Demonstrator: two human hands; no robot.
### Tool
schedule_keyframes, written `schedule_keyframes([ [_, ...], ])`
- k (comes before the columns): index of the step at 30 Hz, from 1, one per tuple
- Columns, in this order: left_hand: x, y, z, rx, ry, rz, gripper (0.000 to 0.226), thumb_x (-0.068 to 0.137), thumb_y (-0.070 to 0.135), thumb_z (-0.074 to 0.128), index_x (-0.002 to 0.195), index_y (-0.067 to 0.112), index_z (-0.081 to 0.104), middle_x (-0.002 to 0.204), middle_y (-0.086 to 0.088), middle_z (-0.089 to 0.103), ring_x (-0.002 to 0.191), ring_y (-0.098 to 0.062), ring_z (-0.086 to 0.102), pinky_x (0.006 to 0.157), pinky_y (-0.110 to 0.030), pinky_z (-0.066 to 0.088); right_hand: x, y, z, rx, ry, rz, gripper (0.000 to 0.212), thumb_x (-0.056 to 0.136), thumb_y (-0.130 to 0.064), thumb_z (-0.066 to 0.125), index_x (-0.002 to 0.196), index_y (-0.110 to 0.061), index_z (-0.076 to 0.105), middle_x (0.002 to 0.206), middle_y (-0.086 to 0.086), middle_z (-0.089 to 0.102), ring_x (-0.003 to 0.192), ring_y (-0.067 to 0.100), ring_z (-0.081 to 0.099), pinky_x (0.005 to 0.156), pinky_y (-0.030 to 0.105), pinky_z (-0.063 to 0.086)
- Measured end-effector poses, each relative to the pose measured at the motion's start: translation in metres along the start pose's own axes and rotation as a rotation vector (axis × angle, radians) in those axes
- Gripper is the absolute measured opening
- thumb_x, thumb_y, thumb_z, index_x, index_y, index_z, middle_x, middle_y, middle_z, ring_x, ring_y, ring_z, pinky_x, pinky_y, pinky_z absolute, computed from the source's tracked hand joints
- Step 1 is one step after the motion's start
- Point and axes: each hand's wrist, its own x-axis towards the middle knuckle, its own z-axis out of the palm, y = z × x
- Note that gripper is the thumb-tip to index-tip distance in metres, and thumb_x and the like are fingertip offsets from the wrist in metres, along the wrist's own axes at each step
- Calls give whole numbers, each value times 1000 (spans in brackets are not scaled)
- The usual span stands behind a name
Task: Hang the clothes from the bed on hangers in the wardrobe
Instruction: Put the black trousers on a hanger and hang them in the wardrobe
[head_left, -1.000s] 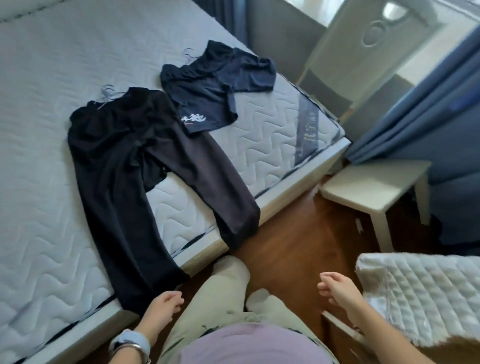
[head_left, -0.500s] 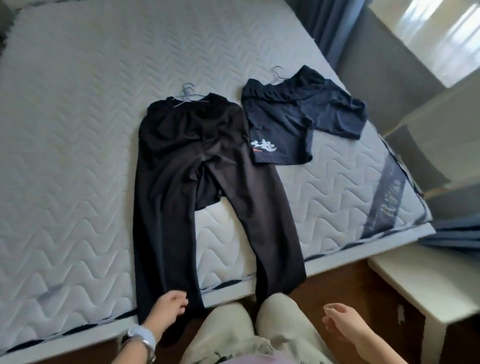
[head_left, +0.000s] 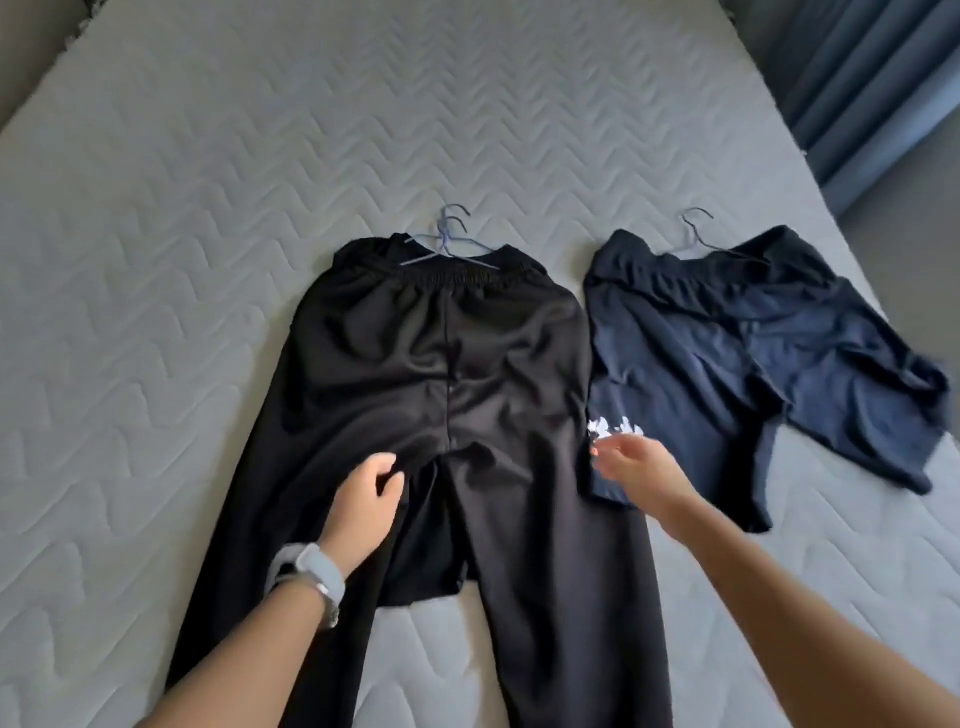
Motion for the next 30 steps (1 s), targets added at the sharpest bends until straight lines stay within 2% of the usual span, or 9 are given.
schedule_keyframes([
  [3,94,21,17,98,79,147,43,94,21,45,134,5,42,142,-11,43,135,-23,36,112,-31,27,83,-52,18,-68,85,-110,21,85,-15,50,96,-7,67,104,13,70,105,30,61,92,35,44],
  [7,182,3,53,417,71,158,57,95,43,29,145,17,22,157,-3,15,146,-21,8,118,-40,10,166,-96,45,-125,89,-236,29,90,-13,47,114,-14,63,118,6,66,112,21,58,92,21,39],
  [10,199,-21,71,628,113,208,69,90,57,10,141,17,33,151,-6,34,141,-24,26,113,-46,21,221,-119,59,-190,165,-354,30,90,-10,46,115,-10,62,121,9,62,114,23,55,95,21,35],
  [13,202,-36,78,685,162,262,59,91,50,18,136,18,39,144,-7,45,136,-21,29,108,-44,21,277,-147,69,-267,238,-437,33,91,-7,41,119,-6,59,125,13,58,119,28,50,99,26,32],
  [17,204,-38,77,678,221,295,60,92,49,11,135,19,40,144,-6,45,136,-20,28,107,-44,21,328,-183,89,-392,100,-397,38,95,-14,40,132,-8,46,135,15,51,125,31,45,102,32,34],
  [22,205,-41,80,646,250,346,56,82,42,40,132,19,43,142,-7,48,134,-21,30,106,-45,23,342,-200,93,-446,70,-355,28,90,-27,53,111,-9,60,119,14,61,115,31,51,98,39,41],
  [24,205,-41,80,639,259,359,56,80,41,41,132,19,43,141,-7,48,134,-21,31,106,-45,23,331,-205,85,-400,89,-382,25,90,-28,55,104,-10,65,113,12,64,109,29,54,89,34,43],
  [27,202,-41,80,626,274,382,54,81,41,40,131,19,43,141,-7,49,134,-21,30,106,-45,21,295,-207,70,-343,105,-468,25,89,-29,56,103,-12,67,102,8,63,95,23,54,73,21,32],
  [30,197,-36,75,620,186,341,55,83,44,35,134,24,40,143,-3,46,135,-18,27,107,-43,18,243,-205,51,-385,106,-525,23,88,-30,57,101,-14,69,87,1,59,79,13,48,61,18,30],
])
